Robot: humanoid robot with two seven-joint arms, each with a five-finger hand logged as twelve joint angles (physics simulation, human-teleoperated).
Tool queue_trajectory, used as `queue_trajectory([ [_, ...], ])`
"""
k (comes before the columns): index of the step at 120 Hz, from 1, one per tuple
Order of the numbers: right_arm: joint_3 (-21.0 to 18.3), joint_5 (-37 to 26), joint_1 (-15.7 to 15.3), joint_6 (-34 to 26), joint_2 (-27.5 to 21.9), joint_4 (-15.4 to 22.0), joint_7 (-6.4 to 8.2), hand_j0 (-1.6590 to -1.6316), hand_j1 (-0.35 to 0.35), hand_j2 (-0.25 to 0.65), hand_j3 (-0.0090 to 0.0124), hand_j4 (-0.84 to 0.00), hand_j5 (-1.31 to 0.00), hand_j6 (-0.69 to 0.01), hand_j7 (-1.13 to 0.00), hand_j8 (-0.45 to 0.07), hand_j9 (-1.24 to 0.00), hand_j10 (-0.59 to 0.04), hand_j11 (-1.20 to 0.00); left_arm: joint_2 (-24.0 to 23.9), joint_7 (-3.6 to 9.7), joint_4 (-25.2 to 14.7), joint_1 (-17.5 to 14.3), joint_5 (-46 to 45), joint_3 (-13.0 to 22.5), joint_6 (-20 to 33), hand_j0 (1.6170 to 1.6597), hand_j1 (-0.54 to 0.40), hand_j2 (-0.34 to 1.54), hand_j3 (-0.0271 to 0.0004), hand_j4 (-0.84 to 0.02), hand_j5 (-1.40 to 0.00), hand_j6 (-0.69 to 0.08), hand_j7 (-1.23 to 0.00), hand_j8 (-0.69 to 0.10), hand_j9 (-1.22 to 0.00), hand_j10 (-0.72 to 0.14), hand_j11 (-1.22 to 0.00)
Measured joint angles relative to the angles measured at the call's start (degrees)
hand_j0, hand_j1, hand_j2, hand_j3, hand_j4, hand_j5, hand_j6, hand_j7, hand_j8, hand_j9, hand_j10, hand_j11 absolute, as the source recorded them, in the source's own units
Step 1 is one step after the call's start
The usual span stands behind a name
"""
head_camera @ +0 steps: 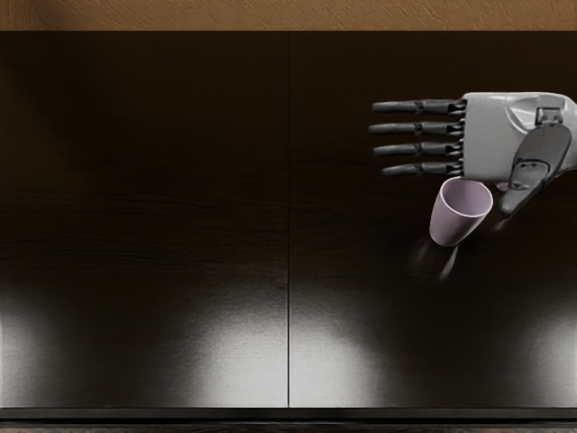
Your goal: Pick up cup and place in cup with right hand
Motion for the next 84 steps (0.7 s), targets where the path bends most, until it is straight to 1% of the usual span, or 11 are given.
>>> queue_trajectory([
  [23,-0.04,-0.05,0.14,0.00,0.10,-0.11,0.00,-1.6581,-0.316,-0.006,0.0000,-0.023,-0.04,-0.021,-0.04,-0.023,-0.04,-0.024,-0.04,0.00,0.00,0.00,0.36,-0.01,-0.03,0.00,1.6581,0.349,0.00,-0.0001,0.000,0.00,0.000,0.00,0.000,0.00,0.000,0.00],
  [33,-0.03,-1.92,1.50,0.00,0.39,-0.84,0.00,-1.6581,-0.315,-0.006,0.0000,-0.023,-0.04,-0.022,-0.04,-0.023,-0.04,-0.025,-0.04,0.00,0.00,0.00,0.37,0.00,-0.02,0.00,1.6581,0.349,0.00,-0.0001,0.000,0.00,0.000,0.00,0.000,0.00,0.000,0.00],
  [40,-0.03,-5.83,3.03,0.00,1.56,-1.49,0.00,-1.6581,-0.315,-0.006,0.0000,-0.024,-0.04,-0.022,-0.04,-0.024,-0.04,-0.025,-0.04,0.00,0.00,0.00,0.36,0.00,-0.03,0.00,1.6581,0.349,0.00,-0.0001,0.000,0.00,0.000,0.00,0.000,0.00,0.000,0.00],
  [57,-0.09,-15.93,6.62,-0.01,6.43,-3.78,0.00,-1.6581,-0.314,-0.006,0.0000,-0.025,-0.04,-0.024,-0.04,-0.026,-0.04,-0.027,-0.04,0.00,0.00,0.00,0.36,-0.01,-0.09,0.00,1.6581,0.349,0.00,-0.0001,0.000,0.00,0.000,0.00,0.000,0.00,0.000,0.00],
  [72,-0.38,-25.98,8.80,-0.01,9.94,-6.18,0.00,-1.6581,-0.314,-0.006,0.0000,-0.027,-0.04,-0.027,-0.04,-0.027,-0.04,-0.028,-0.04,0.00,0.00,0.00,0.17,-0.01,-0.11,0.00,1.6581,0.349,0.00,-0.0001,0.000,0.00,0.000,0.00,0.000,0.00,0.000,0.00],
  [77,-1.68,-29.07,10.50,-0.02,10.82,-7.11,0.00,-1.6581,-0.314,-0.006,0.0000,-0.028,-0.04,-0.027,-0.04,-0.028,-0.04,-0.028,-0.04,0.00,0.00,0.00,-0.16,-0.01,-0.08,0.00,1.6581,0.349,0.00,-0.0001,0.000,0.00,0.000,0.00,0.000,0.00,0.000,0.00],
  [81,-3.87,-31.18,12.80,-0.02,11.54,-7.67,0.00,-1.6581,-0.314,-0.006,0.0000,-0.028,-0.04,-0.028,-0.04,-0.028,-0.04,-0.028,-0.04,0.00,0.00,0.00,-0.47,0.00,-0.03,0.00,1.6581,0.349,0.00,-0.0001,0.000,0.00,0.000,0.00,0.000,0.00,0.000,0.00],
  [84,-6.22,-32.44,14.93,-0.25,12.41,-8.22,0.00,-1.6581,-0.314,-0.006,0.0000,-0.028,-0.04,-0.028,-0.04,-0.028,-0.04,-0.029,-0.04,0.00,0.00,0.00,-1.19,-0.01,0.00,0.00,1.6581,0.349,0.00,-0.0001,-0.001,0.00,-0.001,0.00,-0.001,0.00,0.000,0.00],
])
